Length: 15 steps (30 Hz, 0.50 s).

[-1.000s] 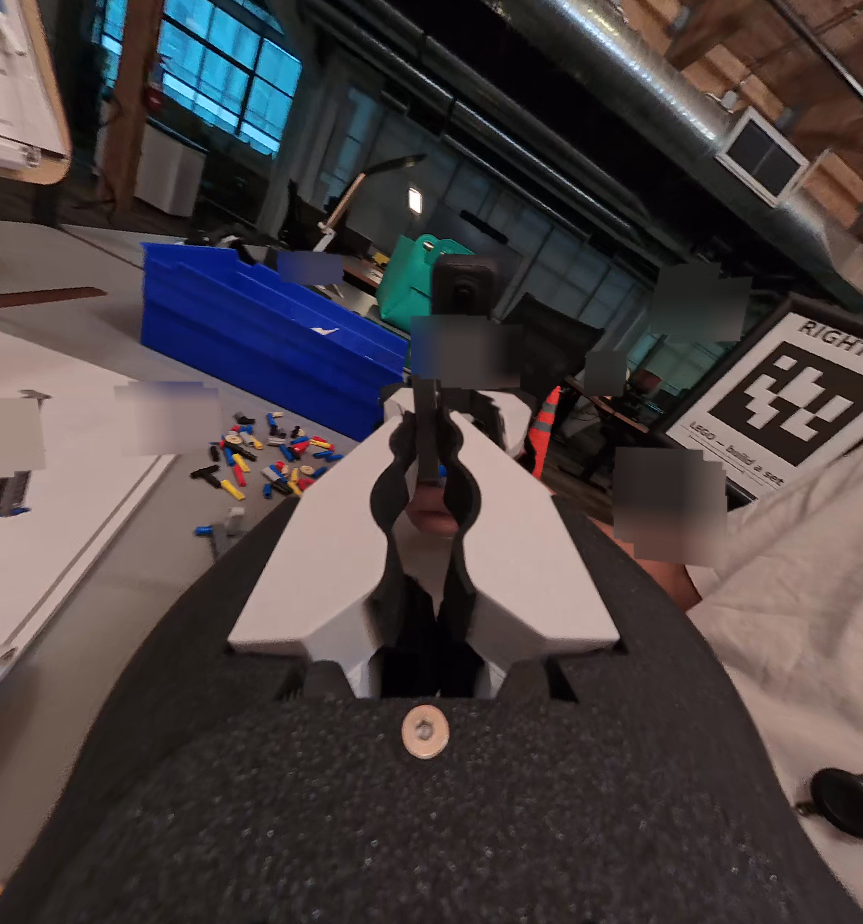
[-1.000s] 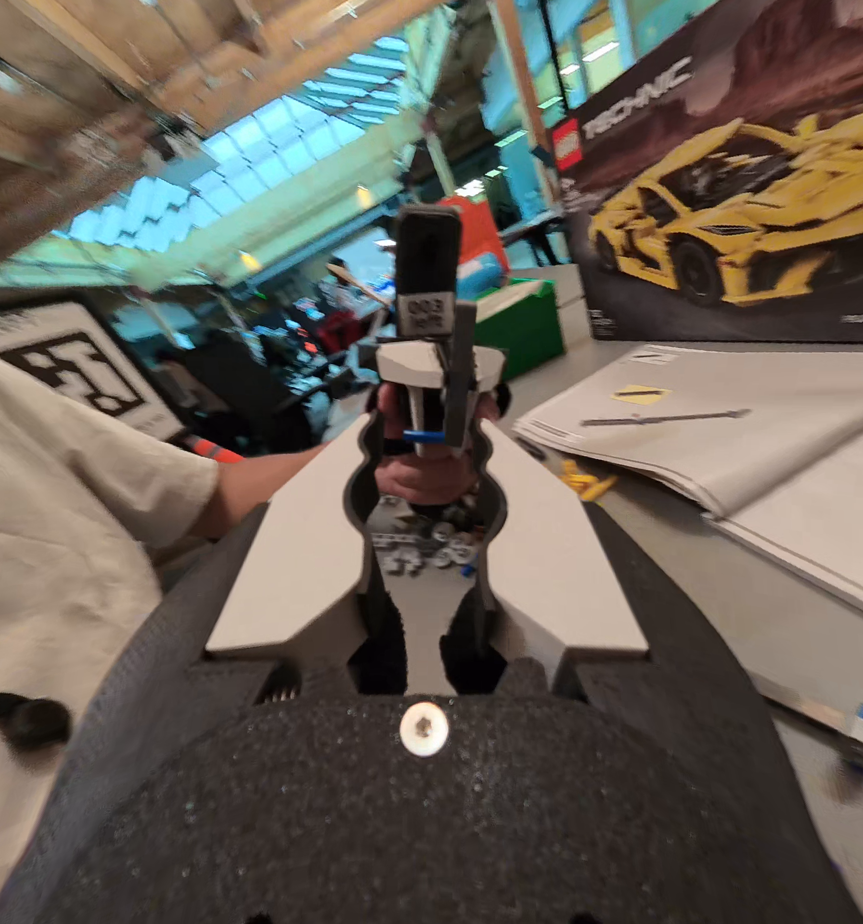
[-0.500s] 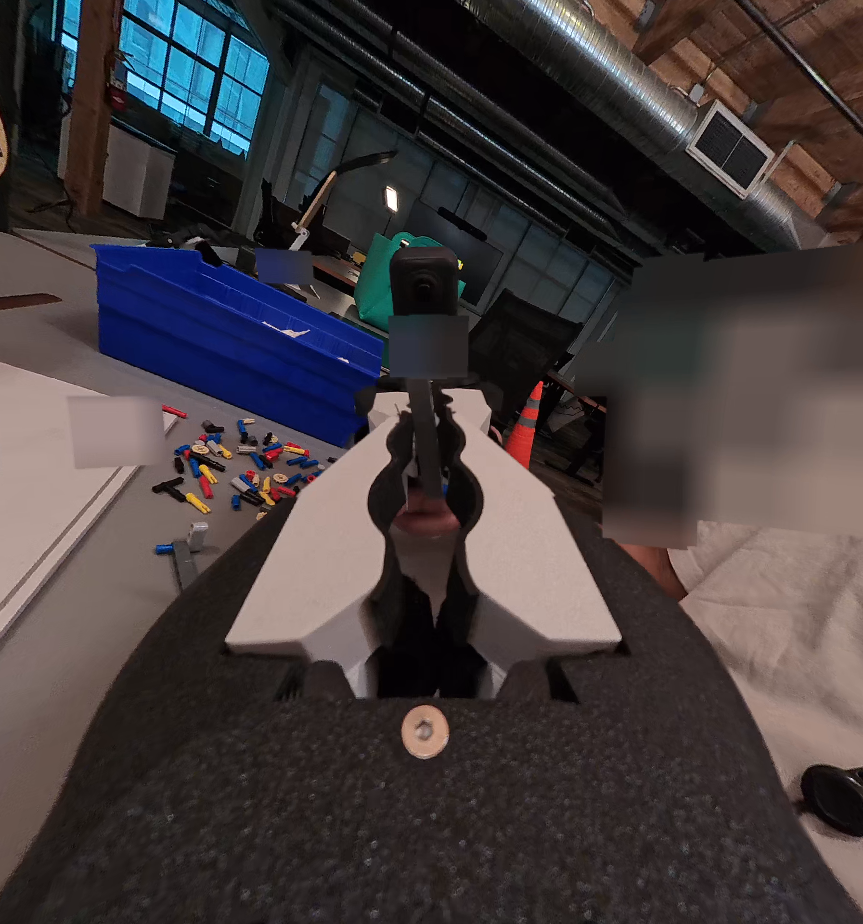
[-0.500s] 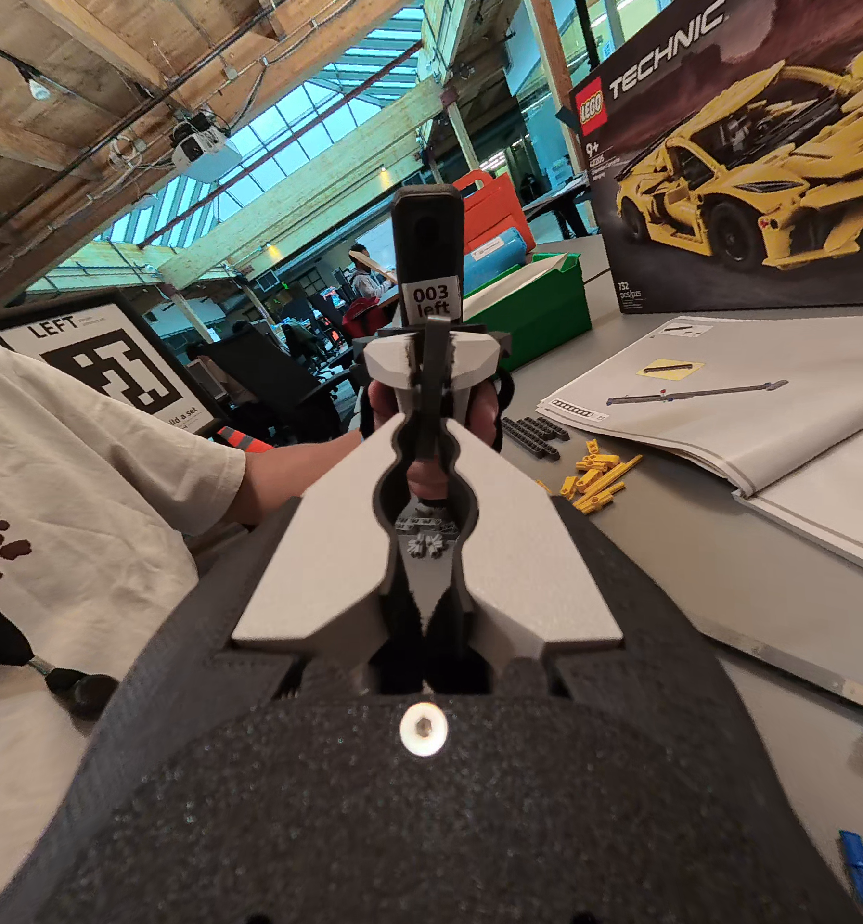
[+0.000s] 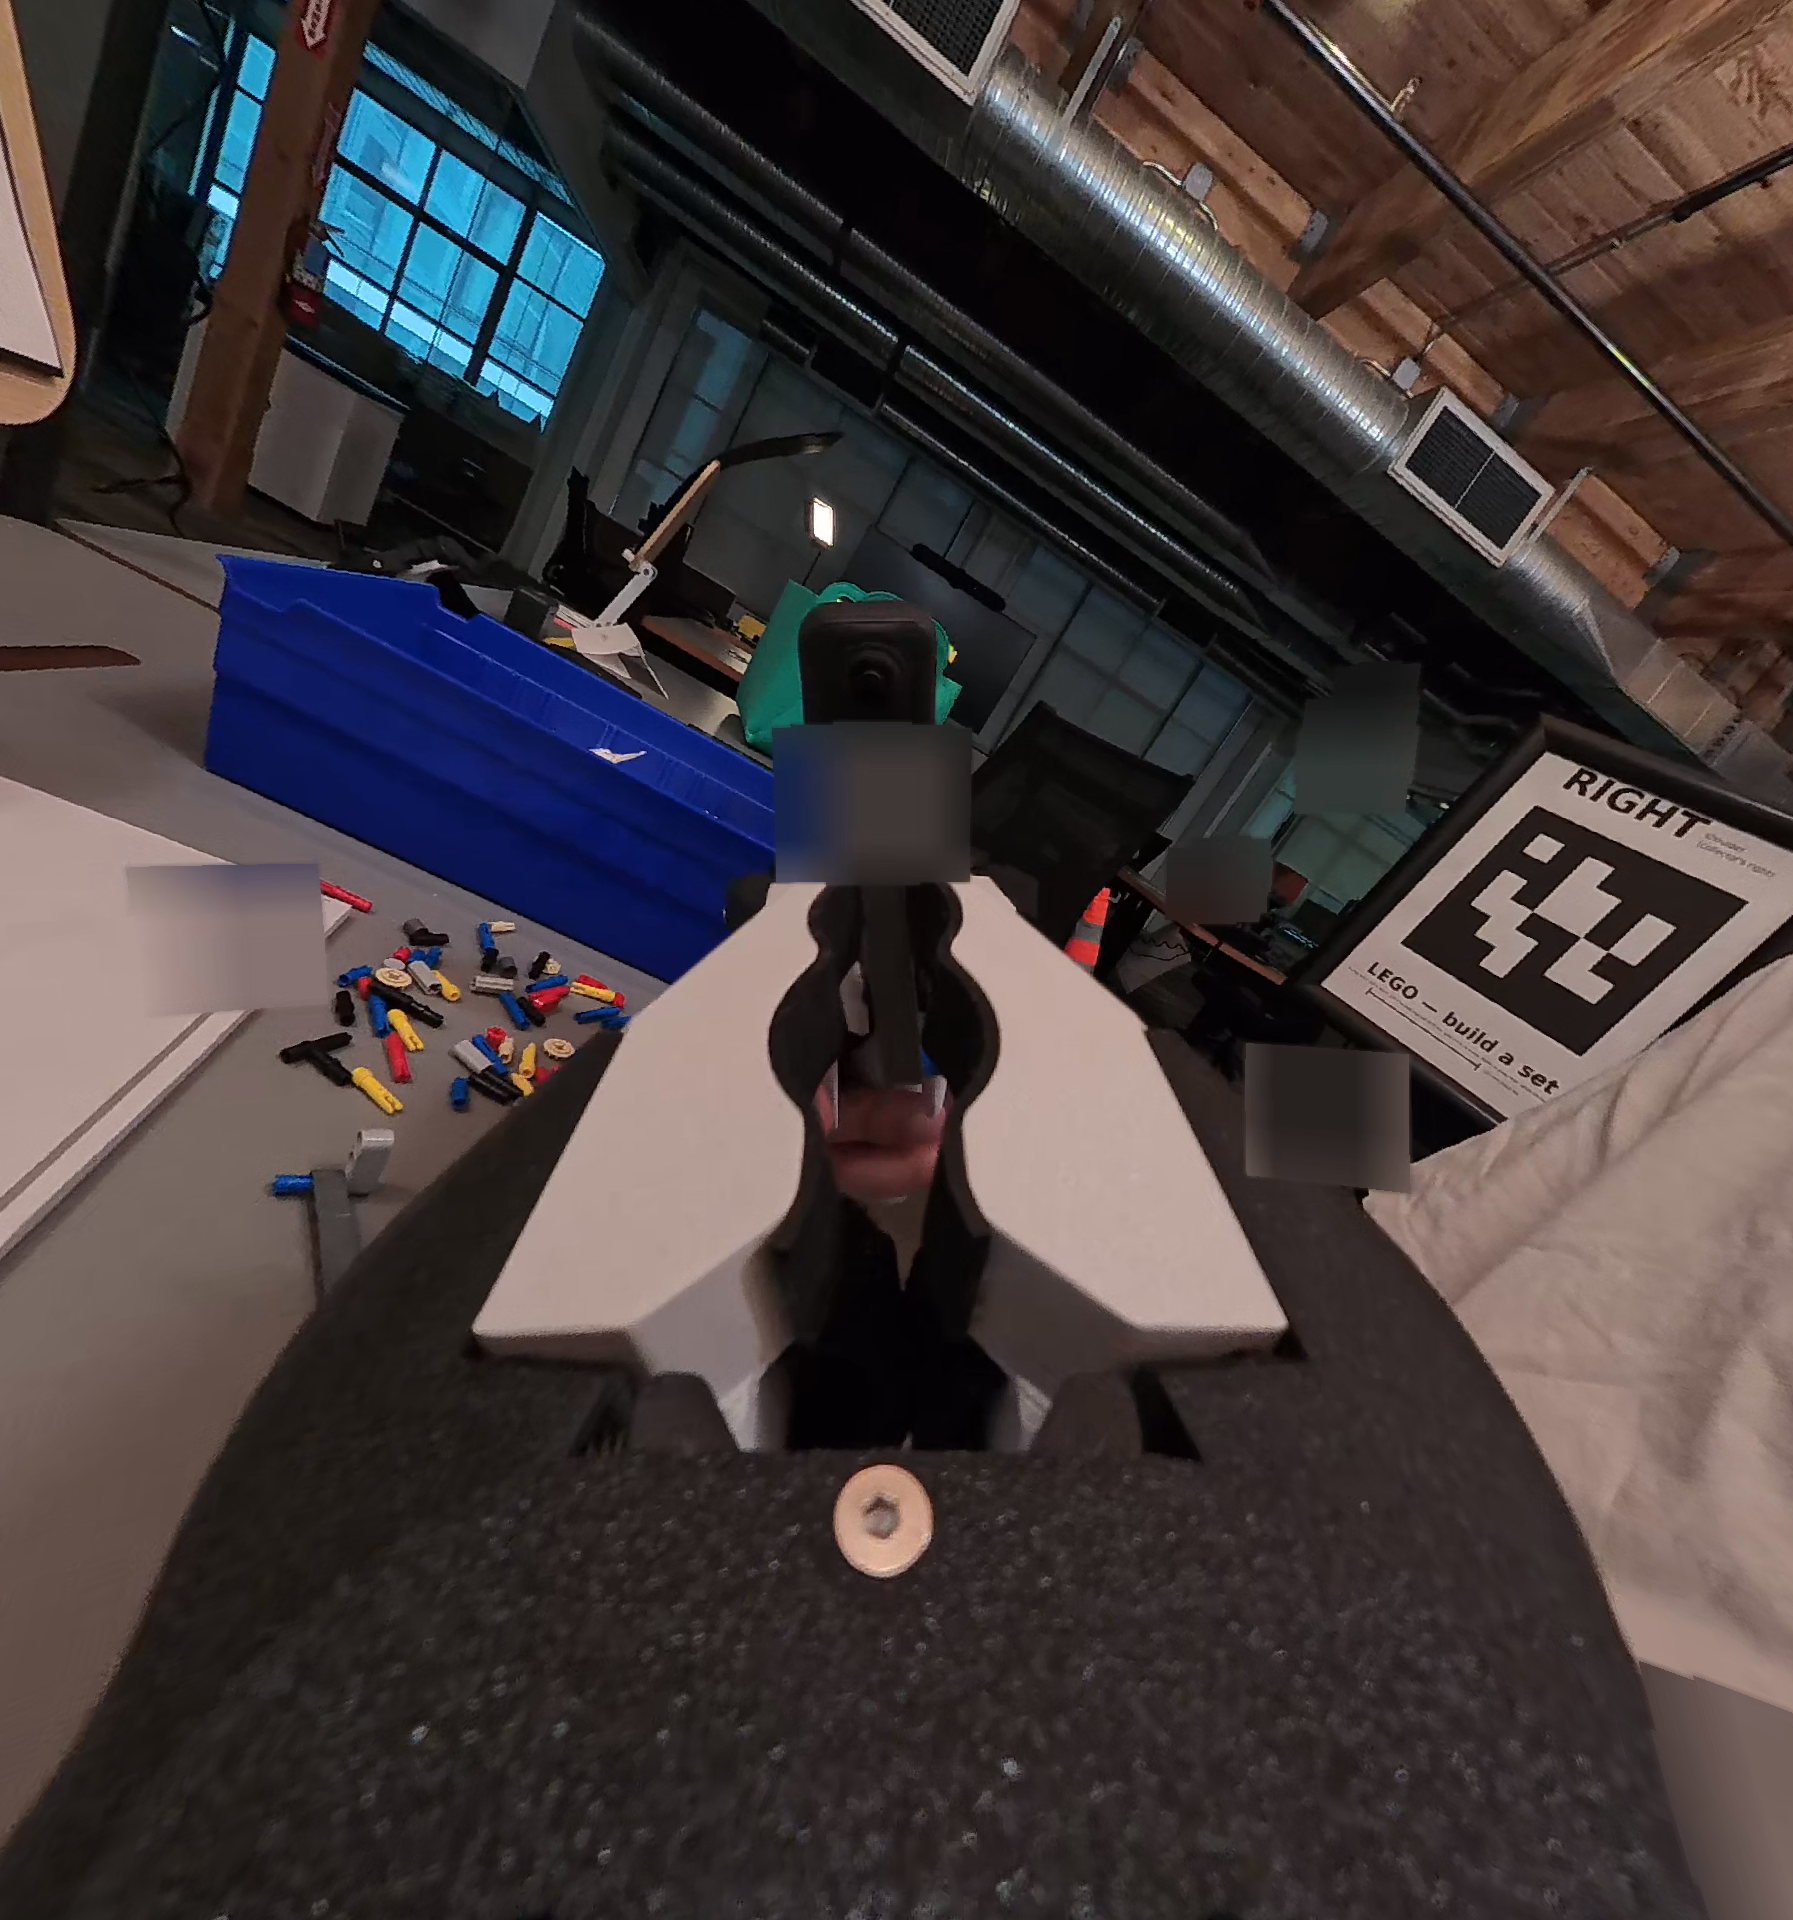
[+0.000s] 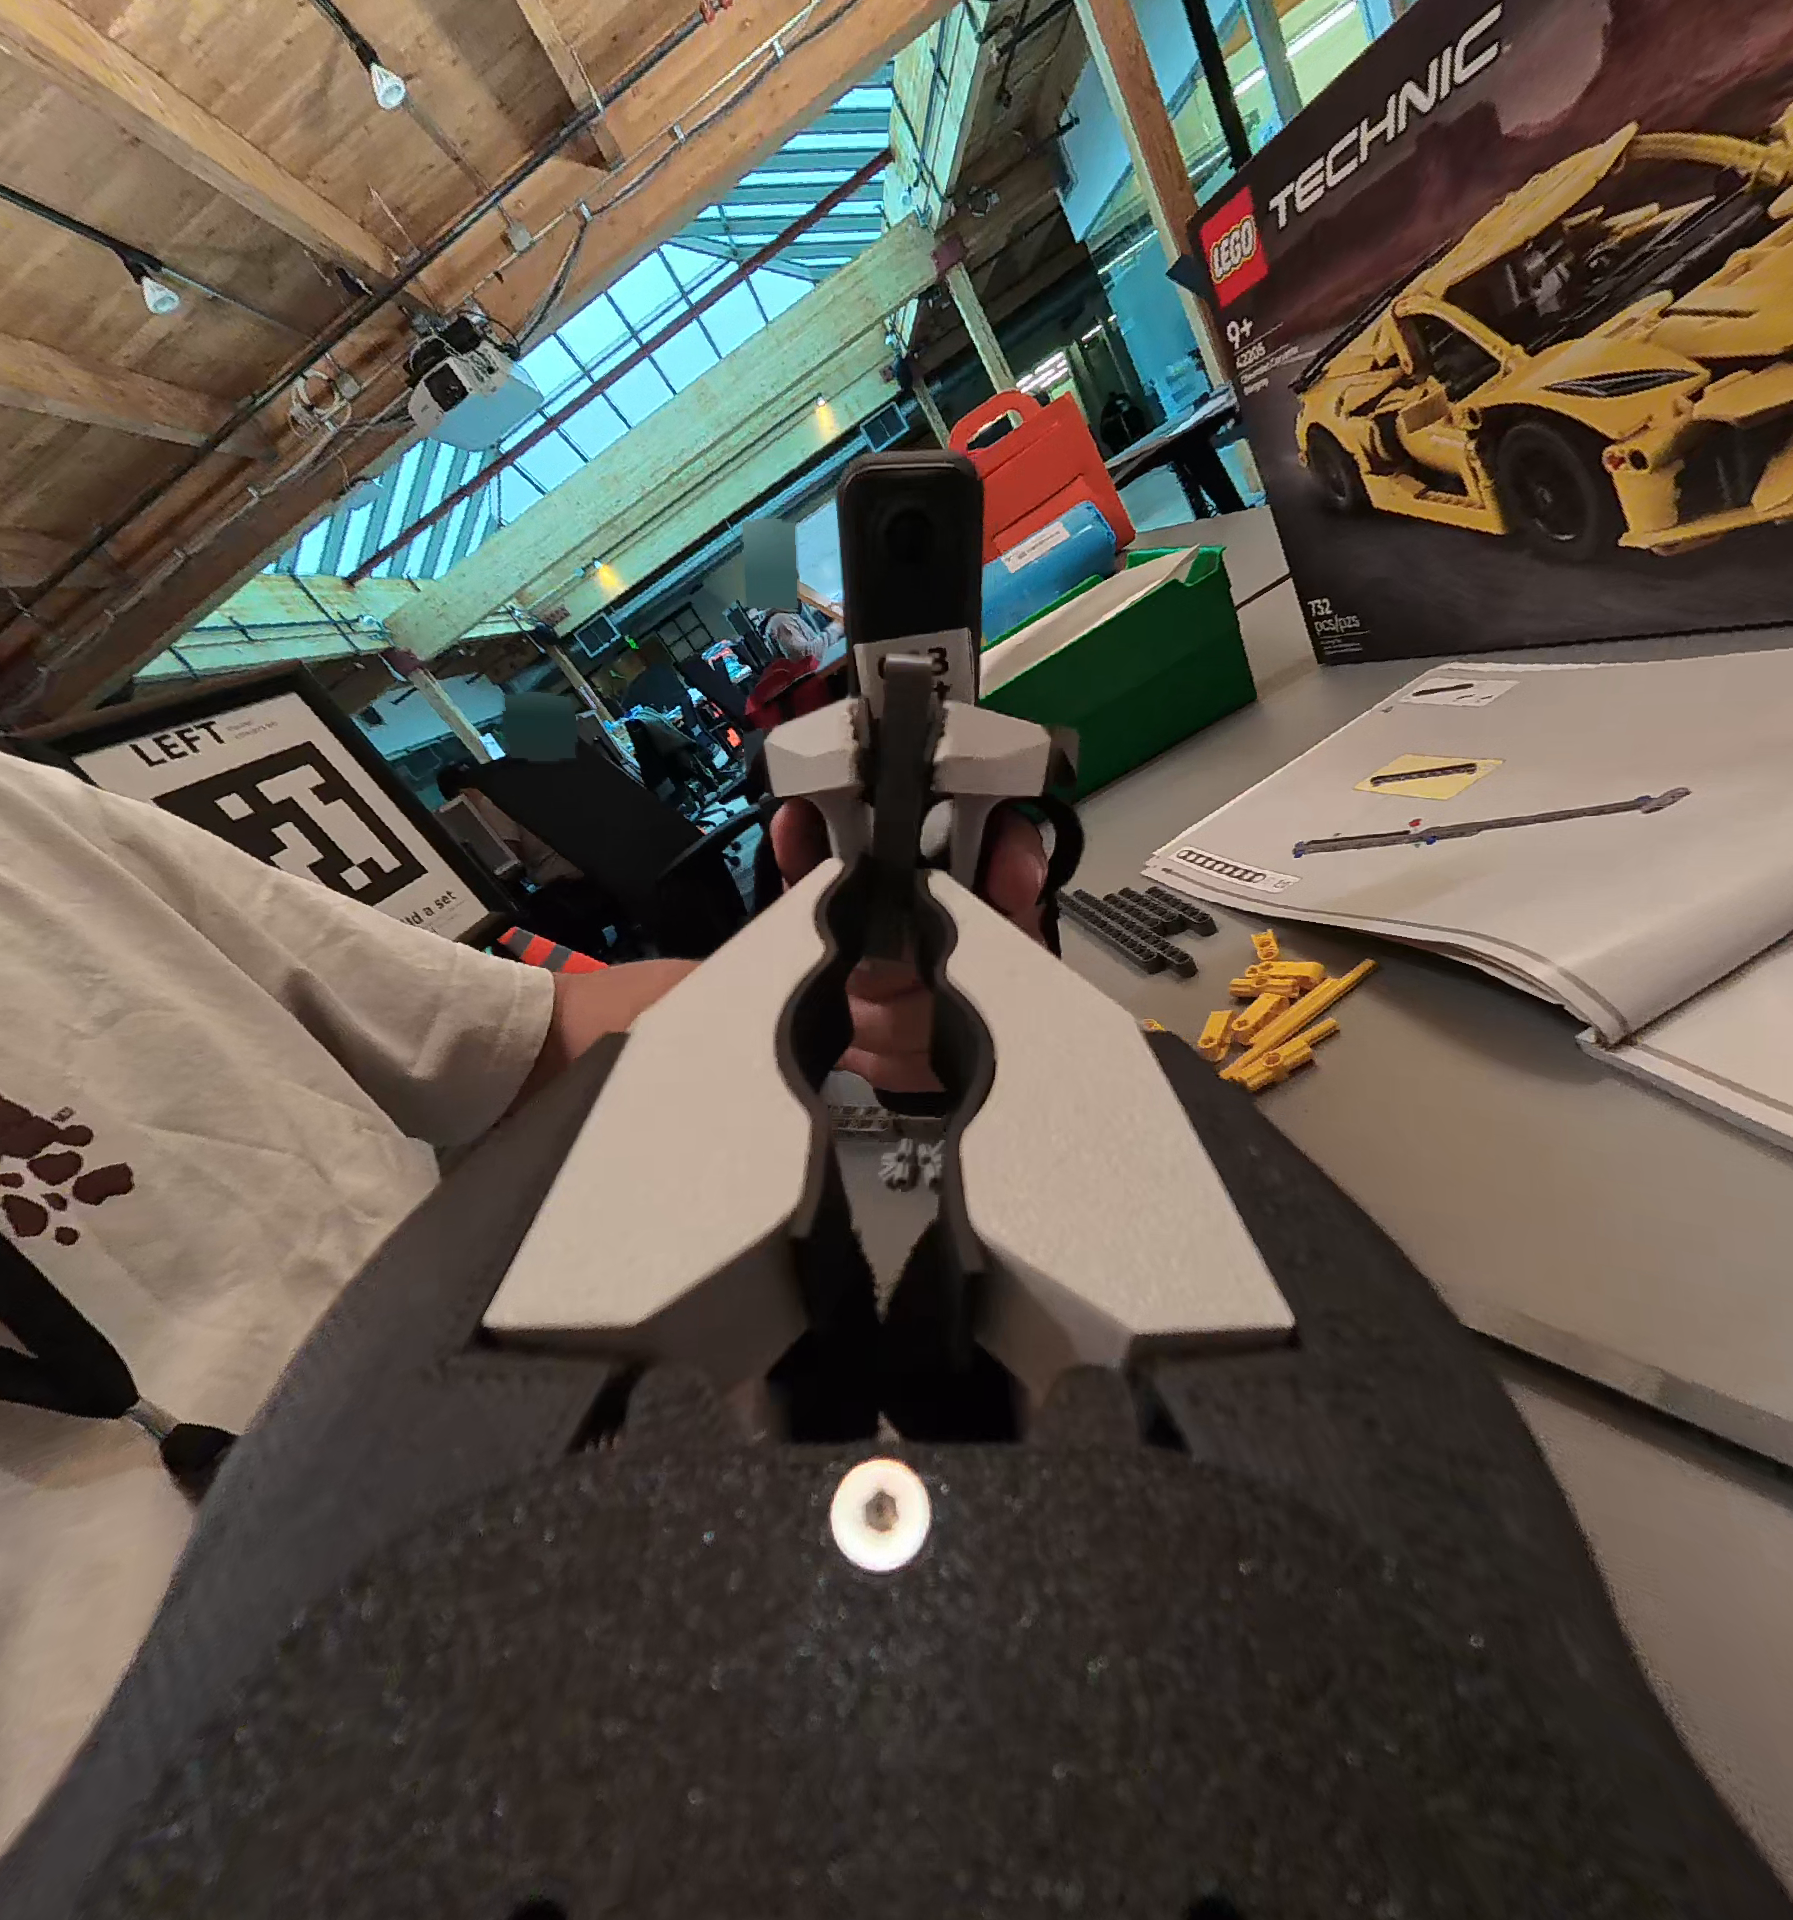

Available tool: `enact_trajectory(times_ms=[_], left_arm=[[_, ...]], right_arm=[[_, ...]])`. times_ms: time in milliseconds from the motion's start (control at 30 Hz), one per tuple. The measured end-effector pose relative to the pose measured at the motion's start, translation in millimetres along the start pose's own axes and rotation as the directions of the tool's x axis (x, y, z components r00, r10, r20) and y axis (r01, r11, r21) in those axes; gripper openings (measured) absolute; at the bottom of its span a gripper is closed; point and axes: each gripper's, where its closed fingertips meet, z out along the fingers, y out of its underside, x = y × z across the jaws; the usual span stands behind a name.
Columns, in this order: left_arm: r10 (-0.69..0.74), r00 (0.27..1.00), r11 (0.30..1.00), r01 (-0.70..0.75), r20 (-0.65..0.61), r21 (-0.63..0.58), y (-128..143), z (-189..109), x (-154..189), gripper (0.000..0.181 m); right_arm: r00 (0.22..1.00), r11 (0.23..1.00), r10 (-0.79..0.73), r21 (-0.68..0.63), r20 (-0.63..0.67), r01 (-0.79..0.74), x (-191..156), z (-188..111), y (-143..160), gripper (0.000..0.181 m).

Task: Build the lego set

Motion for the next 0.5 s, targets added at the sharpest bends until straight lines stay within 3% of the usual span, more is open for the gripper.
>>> enact_trajectory(times_ms=[200,333,433,500], left_arm=[[-0.043,0.999,0.997,0.045,-0.030,0.061,-4,1,3,0.006],[0.011,1.000,0.999,-0.011,0.003,0.051,-5,0,3,0.006],[0.105,0.990,0.994,-0.106,0.090,0.013,-8,-6,-6,0.006],[0.202,0.952,0.979,-0.197,0.231,-0.048,-9,-15,-25,0.006]], right_arm=[[1.000,0.999,0.006,0.037,0.023,-0.007,-4,4,-3,0.007],[1.000,0.999,0.010,0.043,0.014,-0.011,-1,4,-4,0.007],[0.997,0.998,-0.056,0.038,-0.056,0.058,6,0,-4,0.013],[0.973,0.989,-0.149,-0.005,-0.174,0.150,19,-8,-3,0.026]])
